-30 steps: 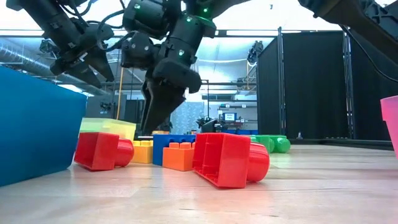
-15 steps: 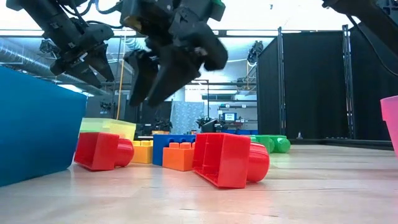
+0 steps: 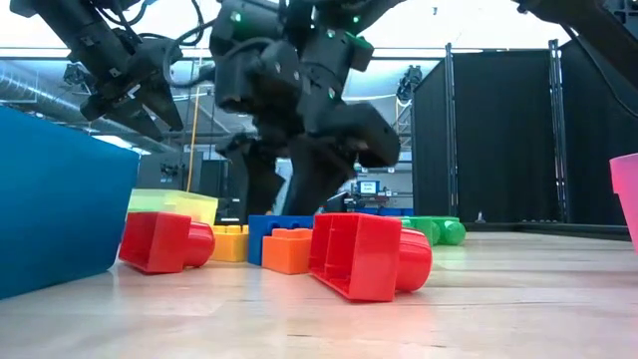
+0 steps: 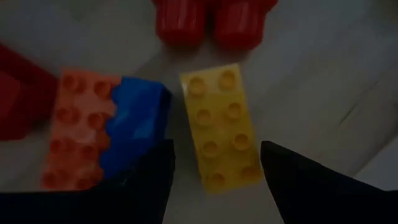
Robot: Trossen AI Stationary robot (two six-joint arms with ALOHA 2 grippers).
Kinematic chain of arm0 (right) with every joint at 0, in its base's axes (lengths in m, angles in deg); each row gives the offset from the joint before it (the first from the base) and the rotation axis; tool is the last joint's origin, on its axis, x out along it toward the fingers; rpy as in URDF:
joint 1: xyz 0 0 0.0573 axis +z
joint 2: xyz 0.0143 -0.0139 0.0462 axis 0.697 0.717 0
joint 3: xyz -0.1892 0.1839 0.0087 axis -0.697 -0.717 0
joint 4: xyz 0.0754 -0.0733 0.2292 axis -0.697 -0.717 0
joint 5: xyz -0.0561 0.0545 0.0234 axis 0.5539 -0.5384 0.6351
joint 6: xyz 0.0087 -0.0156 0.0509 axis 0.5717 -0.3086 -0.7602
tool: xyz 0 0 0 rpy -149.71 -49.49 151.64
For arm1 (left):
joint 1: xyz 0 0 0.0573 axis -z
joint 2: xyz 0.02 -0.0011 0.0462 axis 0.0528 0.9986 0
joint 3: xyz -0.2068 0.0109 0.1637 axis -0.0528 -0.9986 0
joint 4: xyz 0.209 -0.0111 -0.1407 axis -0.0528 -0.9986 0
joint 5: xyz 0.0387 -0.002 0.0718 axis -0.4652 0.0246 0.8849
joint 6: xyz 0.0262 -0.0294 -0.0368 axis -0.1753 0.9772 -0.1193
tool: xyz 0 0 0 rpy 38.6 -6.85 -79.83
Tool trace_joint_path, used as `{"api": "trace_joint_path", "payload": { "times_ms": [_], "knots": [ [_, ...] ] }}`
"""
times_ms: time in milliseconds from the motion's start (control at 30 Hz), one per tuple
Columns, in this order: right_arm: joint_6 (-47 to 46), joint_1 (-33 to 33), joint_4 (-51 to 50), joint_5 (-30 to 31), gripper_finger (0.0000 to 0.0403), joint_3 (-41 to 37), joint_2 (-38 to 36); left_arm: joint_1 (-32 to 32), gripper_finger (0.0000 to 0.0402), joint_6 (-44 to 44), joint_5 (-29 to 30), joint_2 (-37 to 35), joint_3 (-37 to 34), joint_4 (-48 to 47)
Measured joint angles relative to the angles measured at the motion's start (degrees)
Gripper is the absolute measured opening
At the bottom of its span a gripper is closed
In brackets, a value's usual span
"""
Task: Sort blocks by size
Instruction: Put the yellow game piece into the blue bin
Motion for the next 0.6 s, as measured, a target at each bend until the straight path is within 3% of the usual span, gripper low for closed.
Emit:
{"api": "trace_joint_path", "payload": {
  "times_ms": [267, 600],
  "knots": [
    [0.5, 0.0, 4.9, 2.1, 0.0241, -4.6, -0.4, 0.0, 0.0253, 0.0, 0.0, 0.0, 0.0, 0.0],
    [0.9, 1.2, 10.9, 4.7, 0.0157, -5.9, -0.3, 0.0, 0.0253, 0.3, 0.0, 0.0, 0.0, 0.1]
  ]
}}
